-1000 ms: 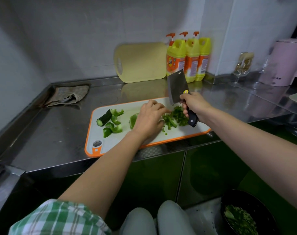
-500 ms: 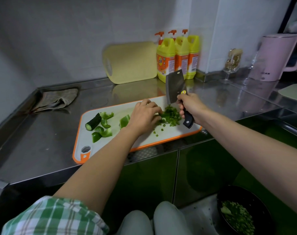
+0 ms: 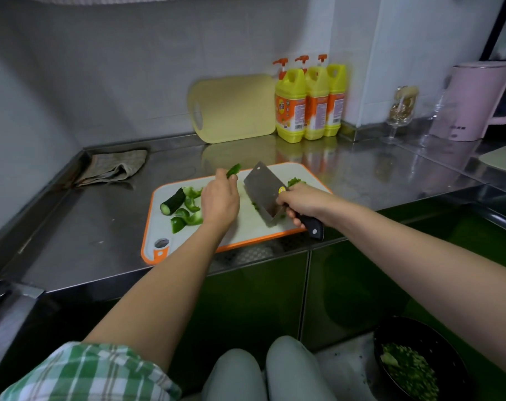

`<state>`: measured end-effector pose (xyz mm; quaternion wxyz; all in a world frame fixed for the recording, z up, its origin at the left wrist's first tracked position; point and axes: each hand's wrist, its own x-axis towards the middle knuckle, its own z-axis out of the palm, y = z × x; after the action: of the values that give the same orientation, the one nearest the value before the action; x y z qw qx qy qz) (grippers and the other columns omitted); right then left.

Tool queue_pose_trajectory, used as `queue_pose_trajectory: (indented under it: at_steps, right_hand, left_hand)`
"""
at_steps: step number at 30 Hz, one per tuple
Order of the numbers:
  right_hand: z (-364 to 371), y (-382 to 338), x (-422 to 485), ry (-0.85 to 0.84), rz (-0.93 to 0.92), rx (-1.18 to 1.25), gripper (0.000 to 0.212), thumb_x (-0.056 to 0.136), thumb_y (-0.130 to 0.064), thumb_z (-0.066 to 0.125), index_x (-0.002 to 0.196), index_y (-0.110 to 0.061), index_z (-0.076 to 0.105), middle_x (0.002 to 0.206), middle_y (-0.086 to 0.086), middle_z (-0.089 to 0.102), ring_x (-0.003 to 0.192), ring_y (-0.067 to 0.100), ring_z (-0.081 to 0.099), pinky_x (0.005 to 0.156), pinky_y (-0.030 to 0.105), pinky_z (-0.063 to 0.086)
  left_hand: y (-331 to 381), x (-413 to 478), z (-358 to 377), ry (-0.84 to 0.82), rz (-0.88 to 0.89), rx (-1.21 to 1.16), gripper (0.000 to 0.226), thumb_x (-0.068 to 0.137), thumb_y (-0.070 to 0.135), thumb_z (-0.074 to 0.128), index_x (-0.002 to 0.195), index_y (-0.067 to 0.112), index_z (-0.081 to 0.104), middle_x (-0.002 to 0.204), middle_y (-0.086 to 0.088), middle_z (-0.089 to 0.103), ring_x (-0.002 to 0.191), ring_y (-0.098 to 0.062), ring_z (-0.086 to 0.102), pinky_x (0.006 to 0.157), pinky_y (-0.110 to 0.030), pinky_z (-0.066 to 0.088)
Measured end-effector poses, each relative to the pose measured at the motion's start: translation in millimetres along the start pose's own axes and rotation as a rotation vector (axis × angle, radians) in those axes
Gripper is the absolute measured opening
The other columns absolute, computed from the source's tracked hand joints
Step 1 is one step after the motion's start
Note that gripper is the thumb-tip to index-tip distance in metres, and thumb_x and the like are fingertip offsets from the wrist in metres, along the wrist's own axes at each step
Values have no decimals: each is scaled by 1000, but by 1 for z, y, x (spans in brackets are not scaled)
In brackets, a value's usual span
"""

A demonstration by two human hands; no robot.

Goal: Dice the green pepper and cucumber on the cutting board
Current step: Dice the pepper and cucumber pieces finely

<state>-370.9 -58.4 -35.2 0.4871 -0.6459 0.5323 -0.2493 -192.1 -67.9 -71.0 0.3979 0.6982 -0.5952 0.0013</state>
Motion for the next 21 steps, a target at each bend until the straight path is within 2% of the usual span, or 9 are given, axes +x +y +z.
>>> queue_pose_trajectory:
  at_steps: [6, 12, 16, 21]
  right_hand:
    - [9, 4, -6, -52, 1, -163, 13, 94, -10, 45, 81, -5, 46, 58, 7, 44, 29, 12, 40, 33, 16, 34]
    - [-19, 9, 9, 92, 37, -210, 14, 93, -7, 42, 80, -6, 46, 56, 7, 43, 29, 12, 39, 34, 14, 33]
    - [-34, 10, 11, 143, 44, -197, 16, 94, -6, 41, 78, -6, 44, 58, 9, 43, 34, 15, 39, 35, 16, 33]
    - [-22, 0, 6, 39, -16, -227, 16, 96, -11, 41, 80, -9, 44, 57, 7, 43, 37, 15, 40, 35, 16, 33]
  left_hand:
    - [-4, -10, 0, -41, 22, 74, 31, 103, 29, 36, 109, 3, 50, 100, -25, 64, 94, -44, 57, 73, -46, 40]
    - [-2, -10, 4, -114, 116, 176, 32, 102, 31, 41, 117, 8, 56, 104, -23, 64, 102, -39, 53, 79, -43, 36]
    - [3, -12, 4, -135, 191, 248, 31, 100, 33, 45, 116, 10, 59, 103, -19, 65, 106, -36, 50, 80, -41, 35]
    - [8, -15, 7, -167, 219, 297, 28, 98, 34, 48, 113, 14, 62, 103, -16, 65, 109, -33, 46, 83, -40, 33]
